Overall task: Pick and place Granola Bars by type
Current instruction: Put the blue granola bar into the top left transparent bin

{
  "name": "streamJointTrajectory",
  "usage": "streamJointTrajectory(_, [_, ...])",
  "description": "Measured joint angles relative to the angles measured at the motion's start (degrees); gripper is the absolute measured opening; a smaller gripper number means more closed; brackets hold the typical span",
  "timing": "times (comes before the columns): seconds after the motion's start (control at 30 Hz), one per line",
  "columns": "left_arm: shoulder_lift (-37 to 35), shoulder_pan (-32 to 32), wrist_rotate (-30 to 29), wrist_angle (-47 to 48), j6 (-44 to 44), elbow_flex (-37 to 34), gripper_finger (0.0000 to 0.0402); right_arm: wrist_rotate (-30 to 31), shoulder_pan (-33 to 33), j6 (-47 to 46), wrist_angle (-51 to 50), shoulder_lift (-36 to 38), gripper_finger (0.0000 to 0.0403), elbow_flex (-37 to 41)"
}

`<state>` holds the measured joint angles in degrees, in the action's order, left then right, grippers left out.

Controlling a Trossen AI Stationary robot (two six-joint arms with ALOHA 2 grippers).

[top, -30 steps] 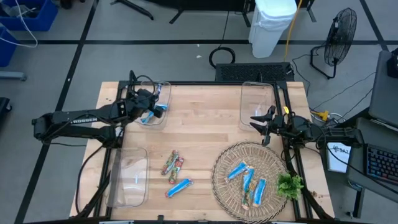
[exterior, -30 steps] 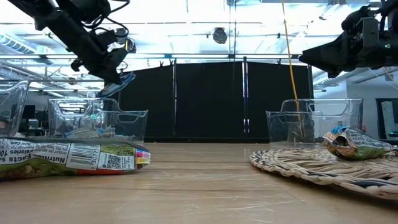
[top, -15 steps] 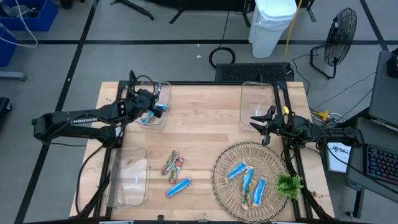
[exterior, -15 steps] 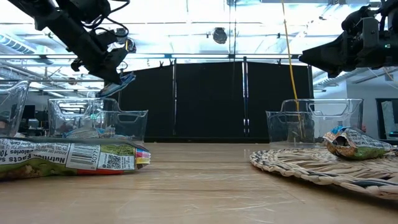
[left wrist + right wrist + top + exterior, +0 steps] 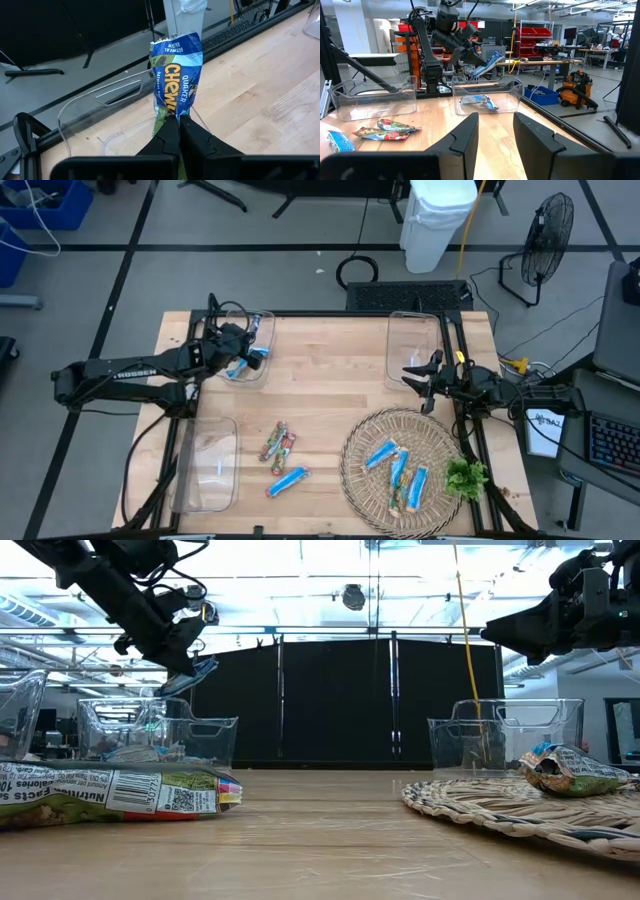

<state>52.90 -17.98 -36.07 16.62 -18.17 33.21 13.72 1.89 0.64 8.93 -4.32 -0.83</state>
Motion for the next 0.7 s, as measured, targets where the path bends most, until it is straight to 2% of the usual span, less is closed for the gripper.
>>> streamJointTrajectory(0.23, [0.00,0.00,0.02,0.11,-0.02,0.00,0.0020,0.00,0.01,-0.01,0.00,0.00,0.0114,-0.01])
streamJointTrajectory(0.4, [0.02,0.00,0.06,0.44,-0.06,0.00,0.0007,0.00,0.01,0.00,0.00,0.01,0.0114,0.00])
streamJointTrajectory(0.57, [0.02,0.00,0.06,0.44,-0.07,0.00,0.0018,0.00,0.01,0.01,0.00,0.01,0.0114,0.01])
streamJointTrajectory(0.7, [0.02,0.00,0.06,0.44,-0.09,0.02,0.0007,0.00,0.00,0.01,0.00,0.02,0.0114,-0.01])
